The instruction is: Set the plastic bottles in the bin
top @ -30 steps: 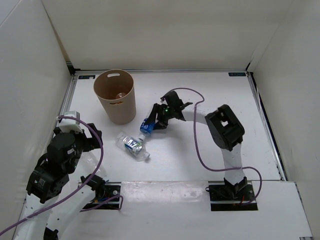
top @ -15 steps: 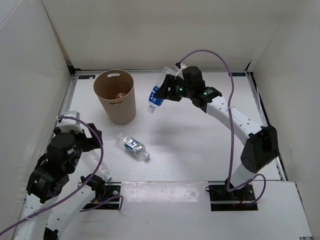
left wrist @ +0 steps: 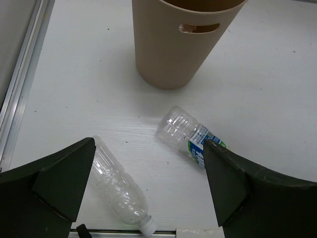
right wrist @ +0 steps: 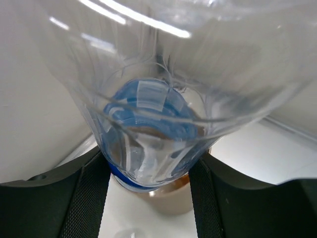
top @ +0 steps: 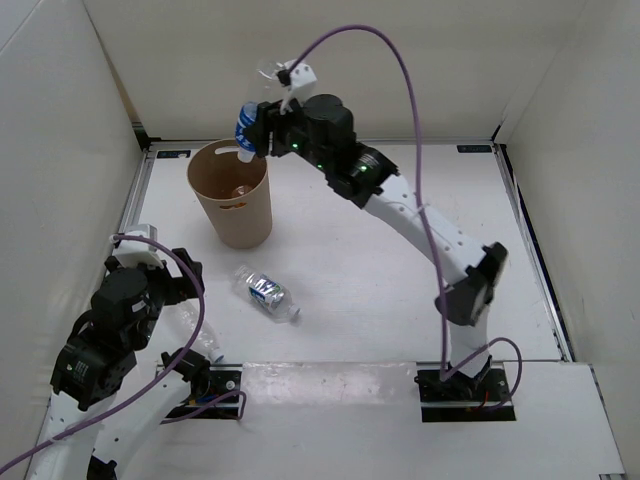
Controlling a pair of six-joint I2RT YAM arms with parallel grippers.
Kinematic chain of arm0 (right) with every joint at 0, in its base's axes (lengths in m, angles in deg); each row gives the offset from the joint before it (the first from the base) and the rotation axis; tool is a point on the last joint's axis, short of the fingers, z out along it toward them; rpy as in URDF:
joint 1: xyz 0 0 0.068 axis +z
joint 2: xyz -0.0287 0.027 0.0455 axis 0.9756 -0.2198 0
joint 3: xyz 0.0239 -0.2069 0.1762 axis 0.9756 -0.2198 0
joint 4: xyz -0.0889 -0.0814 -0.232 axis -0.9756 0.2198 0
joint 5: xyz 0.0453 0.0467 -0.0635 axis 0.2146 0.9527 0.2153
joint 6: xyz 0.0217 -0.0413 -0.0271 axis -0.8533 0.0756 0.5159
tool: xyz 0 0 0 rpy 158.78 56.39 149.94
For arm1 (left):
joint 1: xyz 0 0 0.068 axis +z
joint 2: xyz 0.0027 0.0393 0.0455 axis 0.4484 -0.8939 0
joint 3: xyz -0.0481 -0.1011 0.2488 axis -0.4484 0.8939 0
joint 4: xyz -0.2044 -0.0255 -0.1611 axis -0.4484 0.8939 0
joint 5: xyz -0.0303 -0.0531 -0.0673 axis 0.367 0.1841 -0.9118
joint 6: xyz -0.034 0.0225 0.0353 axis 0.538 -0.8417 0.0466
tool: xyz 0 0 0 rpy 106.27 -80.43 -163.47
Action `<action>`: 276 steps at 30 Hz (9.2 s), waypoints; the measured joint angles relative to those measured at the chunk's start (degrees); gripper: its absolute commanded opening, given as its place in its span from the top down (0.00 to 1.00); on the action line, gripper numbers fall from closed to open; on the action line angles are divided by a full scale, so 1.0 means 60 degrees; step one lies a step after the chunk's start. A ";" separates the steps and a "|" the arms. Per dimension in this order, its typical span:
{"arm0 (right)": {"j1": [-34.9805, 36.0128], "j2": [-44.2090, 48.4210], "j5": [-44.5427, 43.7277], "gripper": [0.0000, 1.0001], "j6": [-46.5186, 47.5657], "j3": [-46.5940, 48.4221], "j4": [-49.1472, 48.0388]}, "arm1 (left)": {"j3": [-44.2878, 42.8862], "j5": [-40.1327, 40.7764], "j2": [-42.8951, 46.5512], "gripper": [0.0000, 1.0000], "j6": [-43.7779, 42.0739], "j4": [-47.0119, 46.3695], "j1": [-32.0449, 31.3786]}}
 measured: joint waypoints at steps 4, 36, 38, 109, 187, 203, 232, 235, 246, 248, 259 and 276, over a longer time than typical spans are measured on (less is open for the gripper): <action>0.0255 -0.2018 -0.0554 1.00 0.0951 0.2138 0.0055 | 0.0000 0.0033 0.0047 0.00 0.0000 0.0004 0.0000; 0.1800 0.1942 -0.4506 0.10 0.2823 -0.1657 0.3275 | 0.0127 0.0907 0.0036 0.00 0.0601 0.0138 0.0120; 0.2277 0.3537 -0.5060 0.10 0.2506 -0.2958 0.3679 | 0.0135 0.1035 0.0015 0.00 0.0761 0.0240 0.0120; 0.2044 1.3865 -0.5792 0.10 -0.0678 -1.0867 0.6940 | 0.4696 -0.3989 -0.5843 1.00 0.5599 -0.1341 0.5235; 0.0357 1.3497 -0.4149 0.10 0.0022 -1.1224 0.6091 | 0.3220 -0.0117 -0.7359 0.00 0.9140 -0.3632 -0.1235; 0.0430 1.3497 -0.4197 0.10 0.0029 -1.1224 0.6091 | 0.3253 -0.2295 -0.8856 0.59 0.9267 -0.4510 -0.0630; 0.0324 1.3497 -0.4189 0.10 0.0033 -1.1278 0.6084 | -0.5781 0.3322 -1.0506 0.32 -0.0707 -0.6018 0.1133; 0.0331 1.3497 -0.4189 0.10 0.0036 -1.1300 0.6087 | -0.5756 0.3049 -1.0896 0.01 -0.0699 -0.6043 0.1228; 0.0386 1.3489 -0.4215 0.10 0.0033 -1.1340 0.6087 | -0.6189 0.2521 -1.0222 0.01 0.0033 -0.4659 0.1453; 0.0375 1.3449 -0.4364 0.10 0.0029 -1.1340 0.6091 | -0.6178 0.2226 -0.9329 0.01 0.0142 -0.3880 0.1428; 0.0459 1.3129 -0.4320 0.10 0.0015 -1.1220 0.6430 | -0.1734 0.1512 -0.2561 0.01 0.0721 -0.2266 0.1362; -0.1563 1.4233 -0.4138 0.10 0.0109 -1.1202 0.6411 | 0.2331 0.0637 -0.1191 0.01 -0.0113 -0.2390 0.0758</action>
